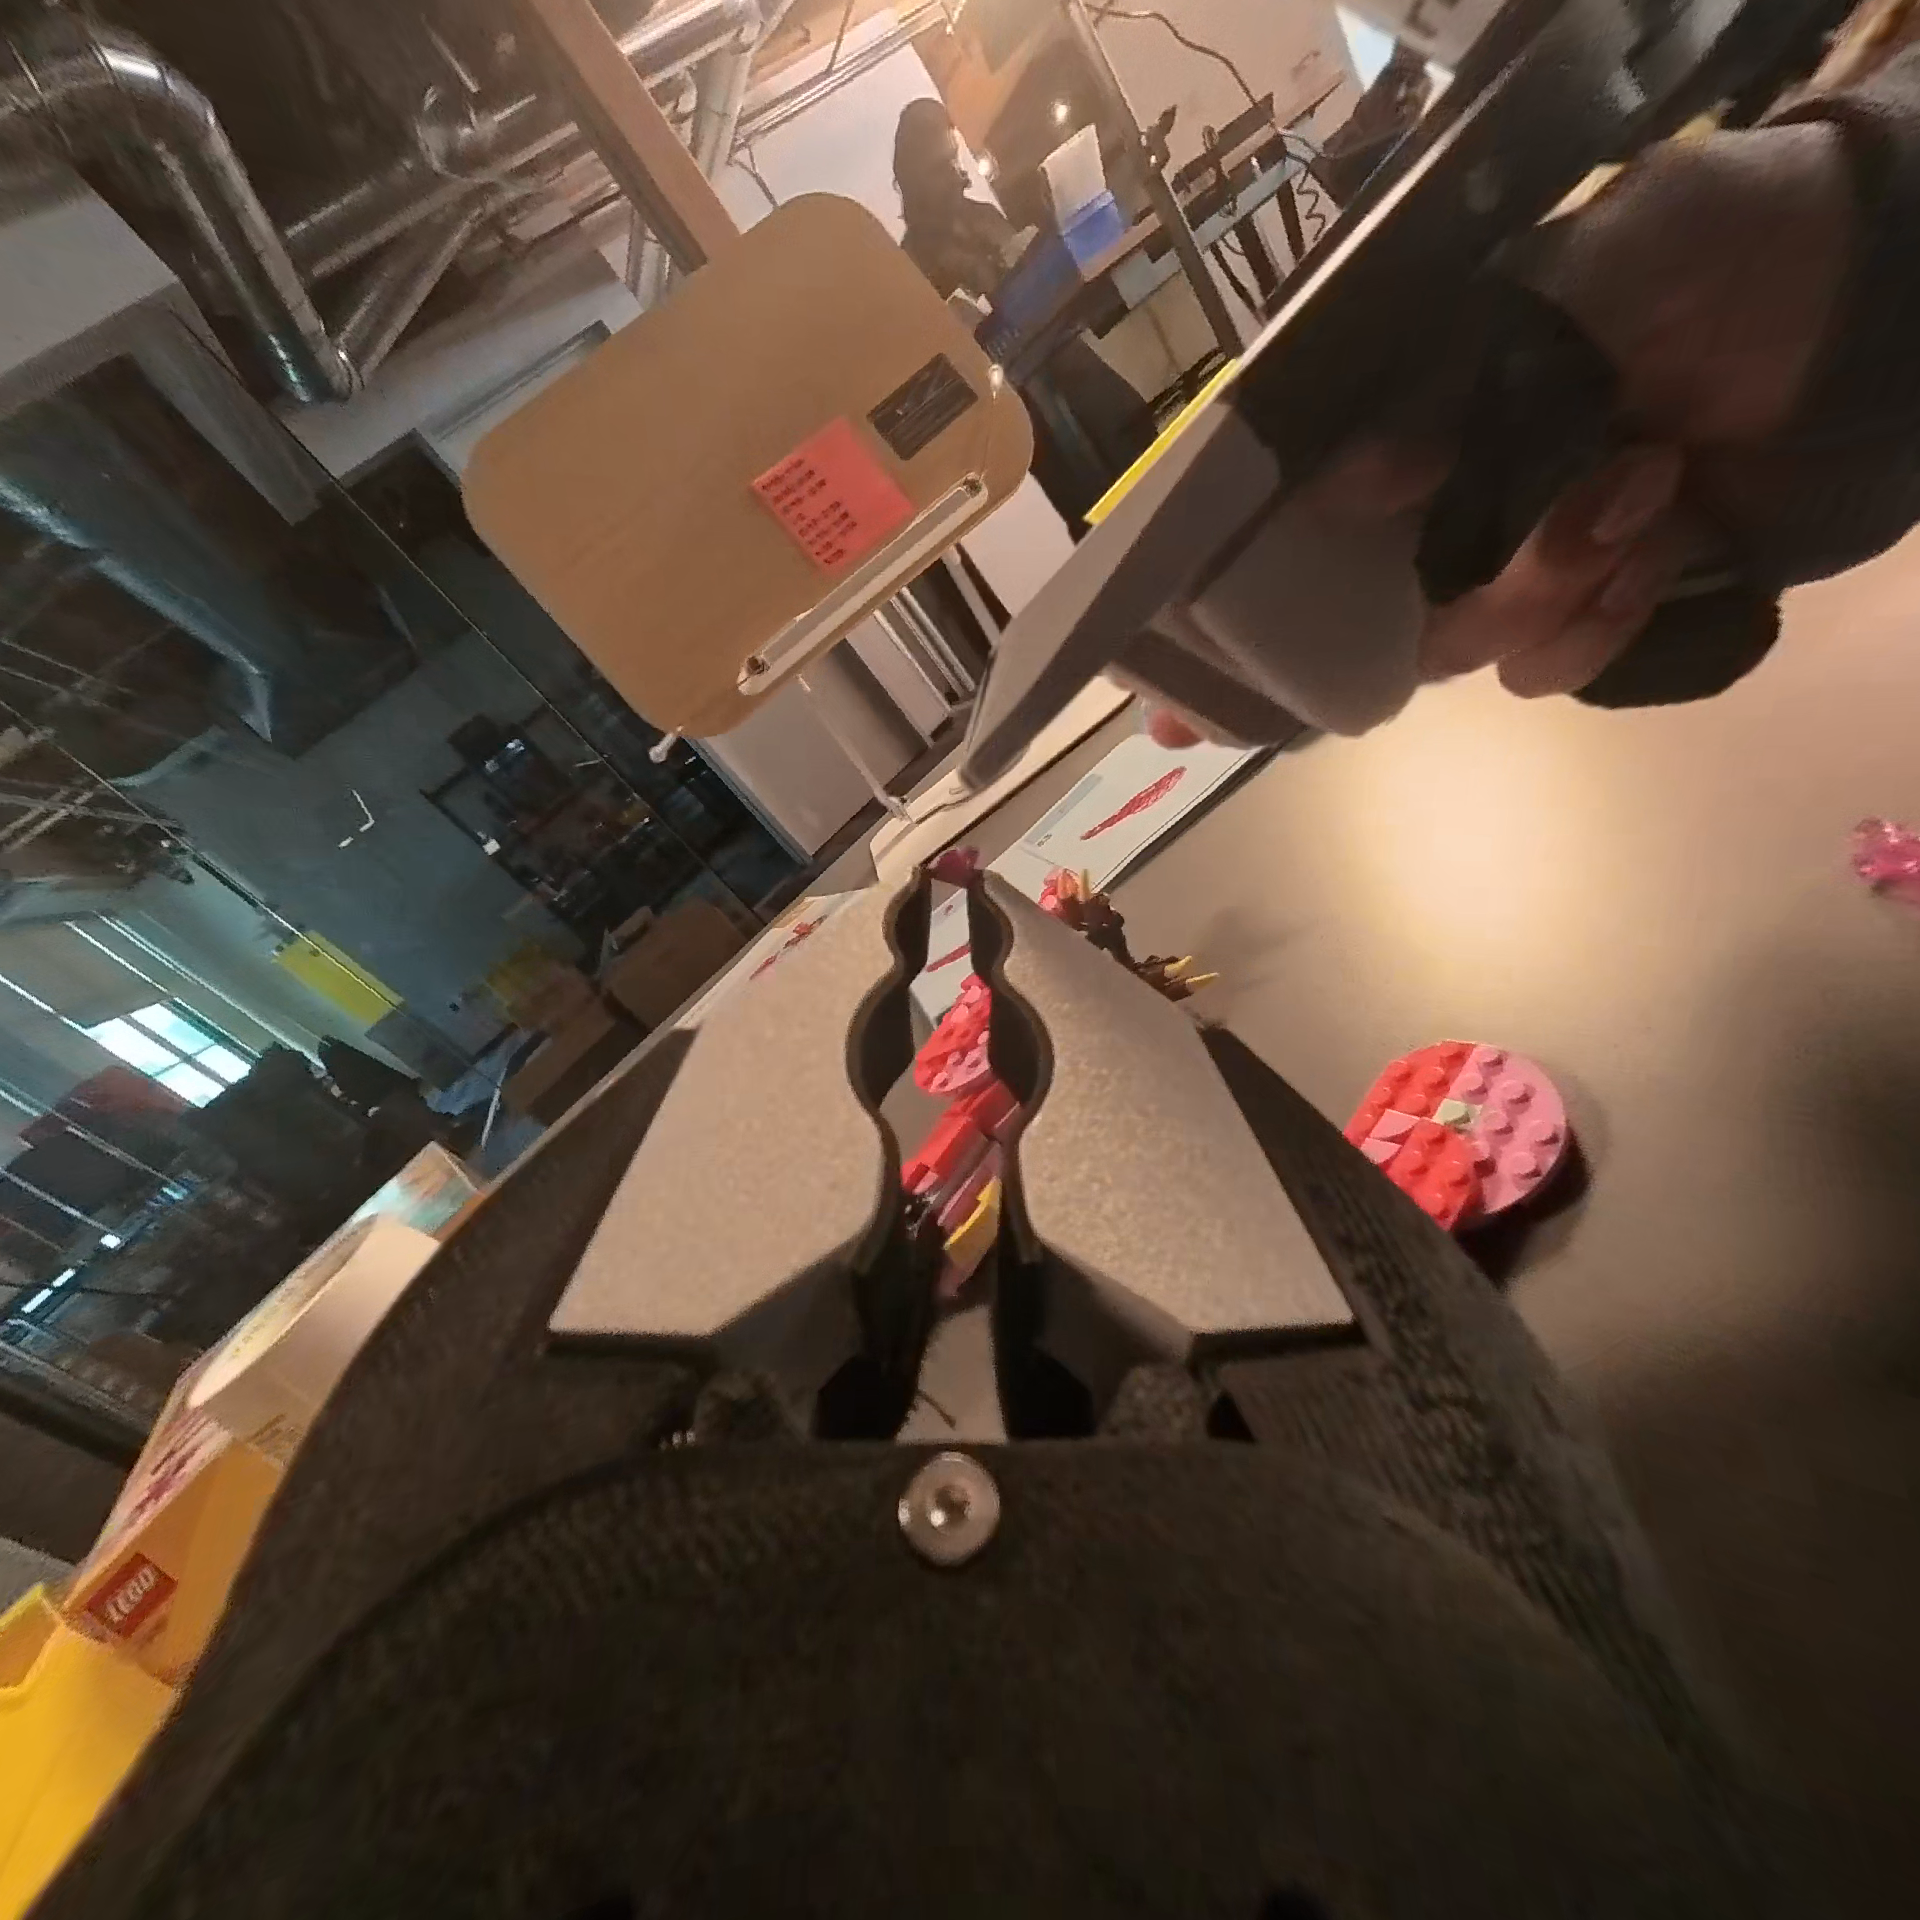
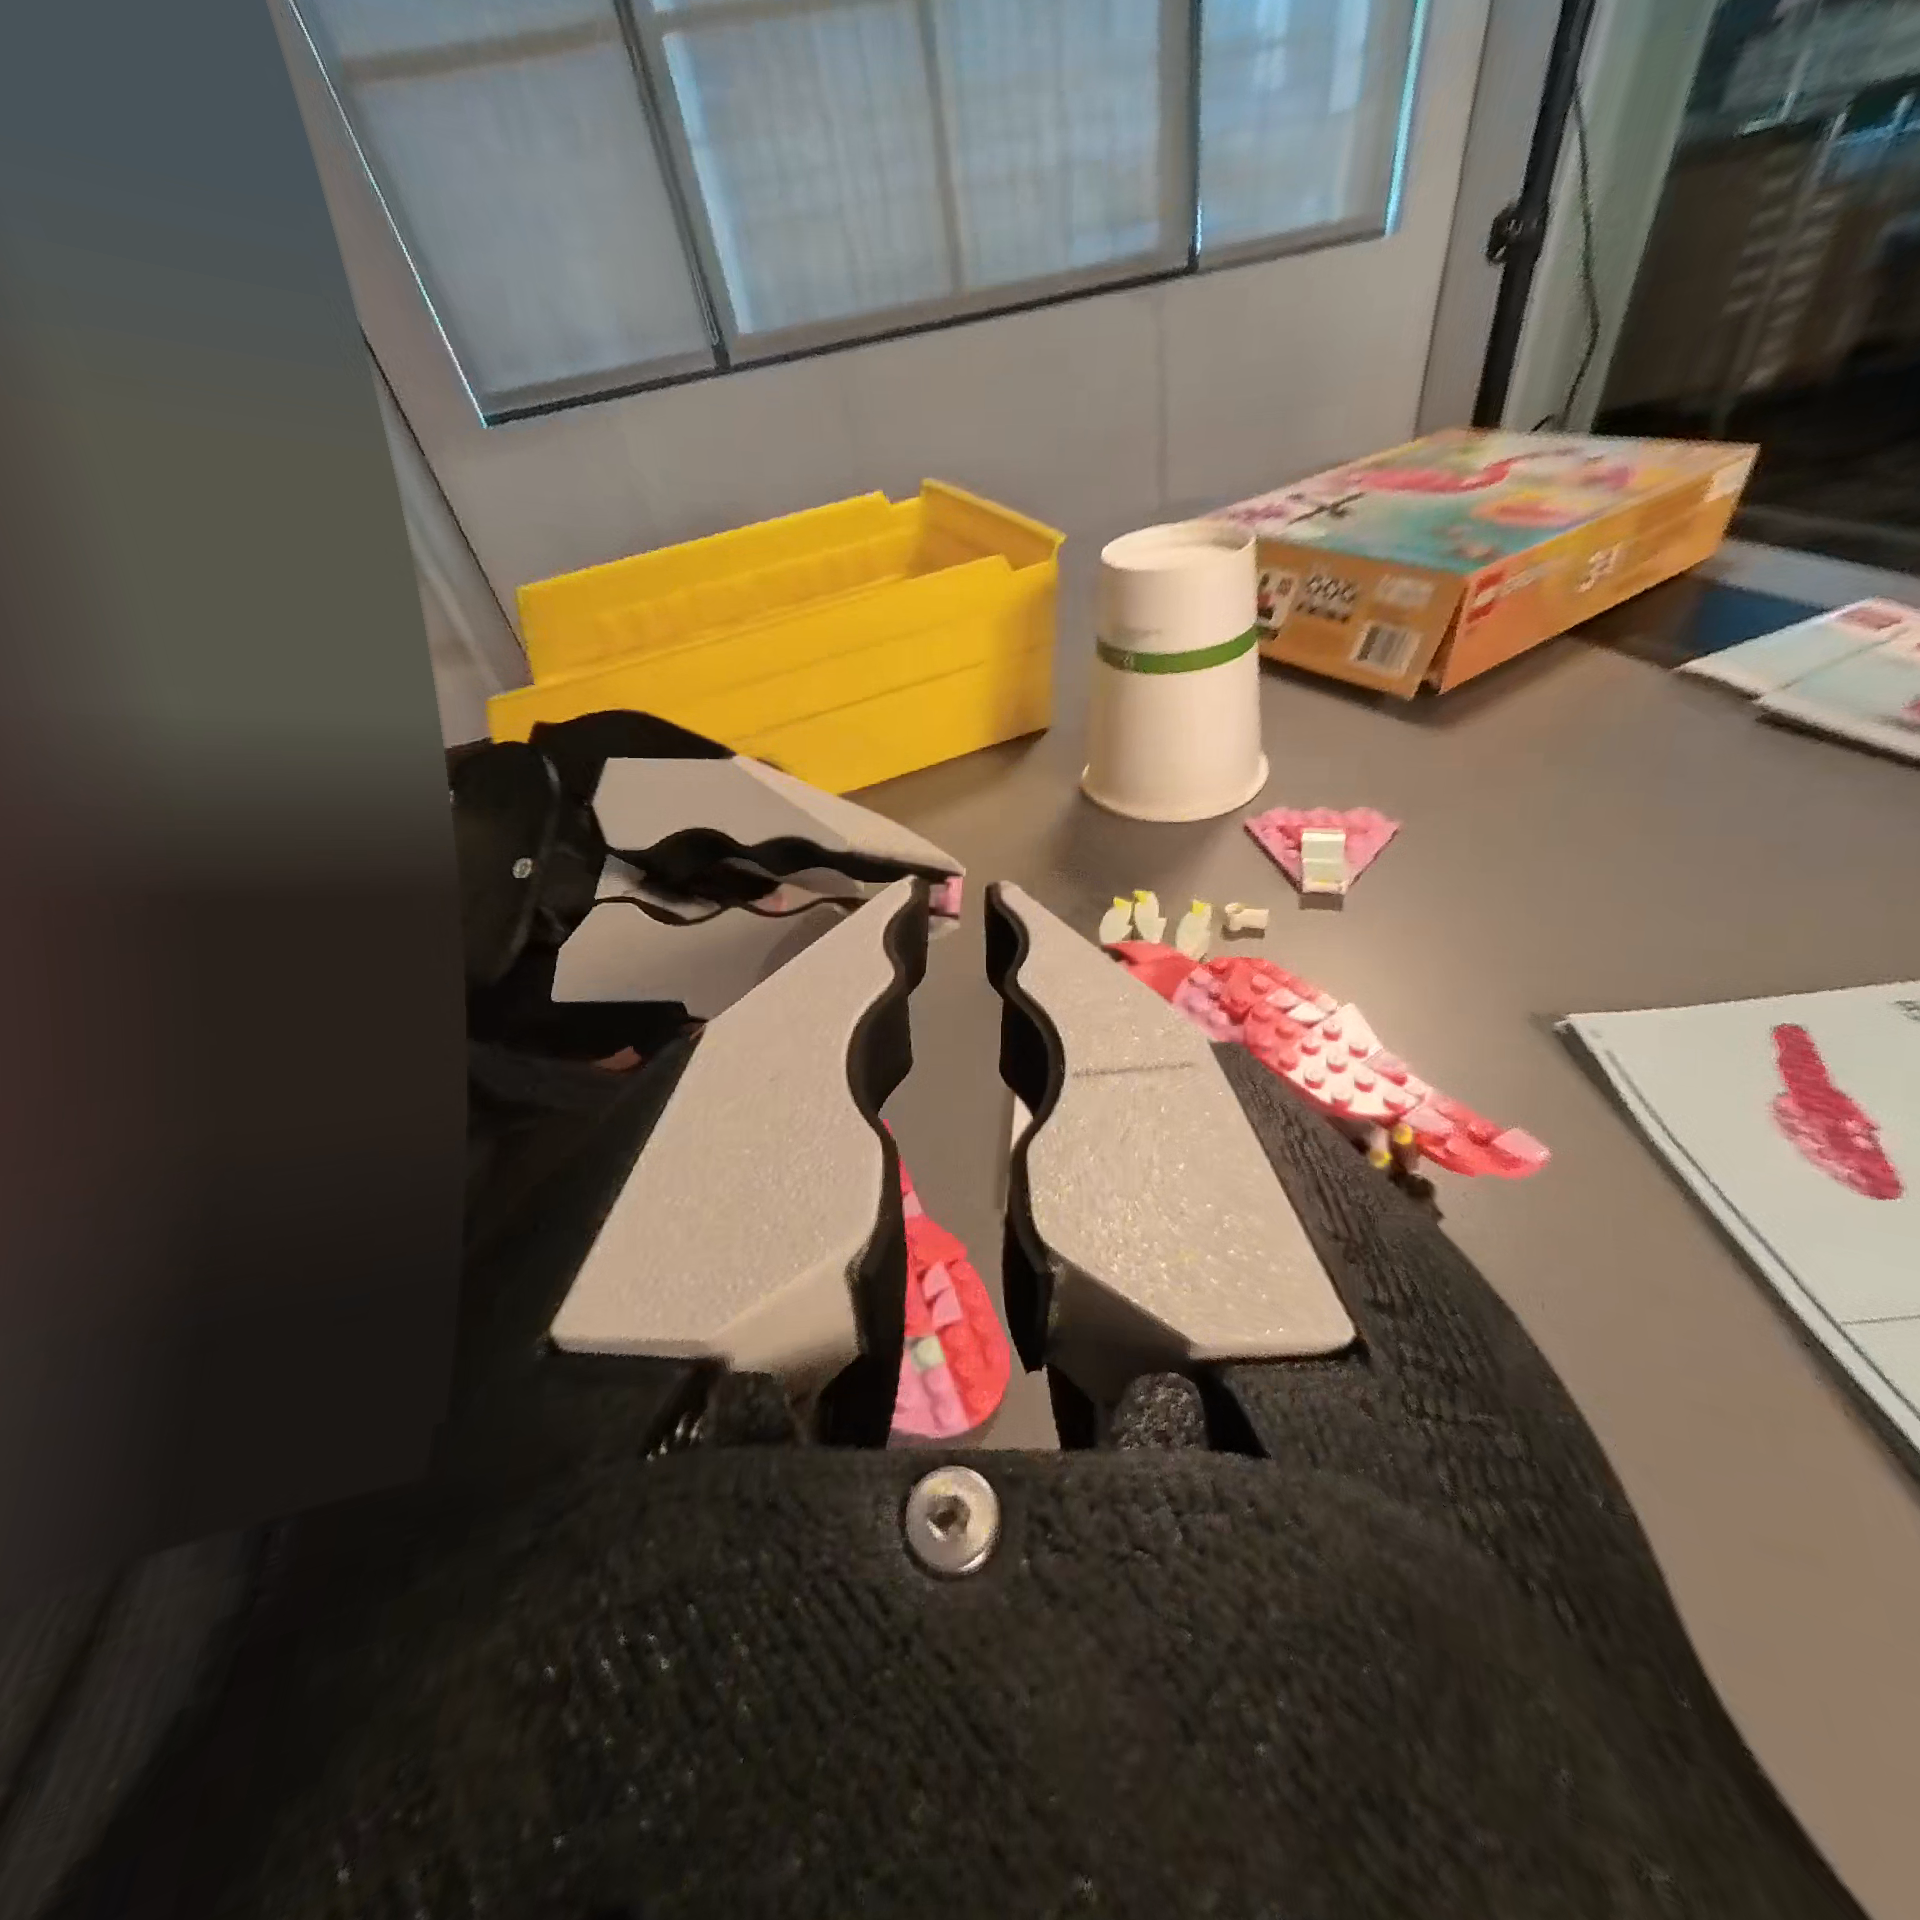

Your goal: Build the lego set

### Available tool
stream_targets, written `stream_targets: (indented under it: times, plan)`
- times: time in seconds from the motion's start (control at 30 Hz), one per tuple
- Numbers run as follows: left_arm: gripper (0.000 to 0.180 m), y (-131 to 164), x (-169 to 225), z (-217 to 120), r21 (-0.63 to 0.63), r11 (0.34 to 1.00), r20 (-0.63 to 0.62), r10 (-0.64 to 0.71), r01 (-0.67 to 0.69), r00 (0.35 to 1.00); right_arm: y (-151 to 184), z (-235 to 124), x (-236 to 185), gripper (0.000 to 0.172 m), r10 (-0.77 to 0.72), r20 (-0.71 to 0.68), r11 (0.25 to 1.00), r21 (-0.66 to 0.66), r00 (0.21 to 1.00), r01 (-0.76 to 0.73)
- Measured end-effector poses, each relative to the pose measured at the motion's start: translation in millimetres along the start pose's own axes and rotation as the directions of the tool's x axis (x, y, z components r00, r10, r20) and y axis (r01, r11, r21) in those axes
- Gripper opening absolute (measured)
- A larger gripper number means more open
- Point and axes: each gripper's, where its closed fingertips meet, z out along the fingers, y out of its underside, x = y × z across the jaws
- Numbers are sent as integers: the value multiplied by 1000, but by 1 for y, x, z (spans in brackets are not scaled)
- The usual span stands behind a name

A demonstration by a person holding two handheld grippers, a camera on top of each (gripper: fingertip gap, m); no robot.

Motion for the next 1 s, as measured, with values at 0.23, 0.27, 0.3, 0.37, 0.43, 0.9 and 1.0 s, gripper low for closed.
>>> stream_targets:
  times: [0.23, 0.27, 0.3, 0.37, 0.43, 0.9, 1.0]
  plan:
    - [5, -1, 8, 1, -10, 997, -12, 70, -70, 997, 10, 4, -4, 4, 50, 54, 997, -55, 997, -47]
    - [5, -1, 9, 2, -11, 997, -16, 77, -77, 997, 11, 4, -4, 4, 53, 56, 997, -64, 997, -49]
    - [5, -1, 10, 2, -12, 997, -18, 82, -82, 996, 12, 4, -4, 3, 54, 55, 996, -72, 997, -50]
    - [5, -1, 11, 2, -17, 995, -18, 98, -99, 995, 15, 4, -3, 0, 50, 50, 995, -88, 998, -45]
    - [5, -1, 12, 2, -22, 993, -16, 120, -120, 993, 17, 4, -3, 0, 53, 49, 994, -97, 997, -48]
    - [35, 21, 25, -21, -148, 986, -241, -105, 70, 965, 76, -56, 37, 0, -338, -208, 886, -400, 918, 235]
    - [69, 41, 54, -43, -341, 933, -483, -282, 119, 829, 90, -71, 38, 0, -435, -201, 824, -481, 878, 299]
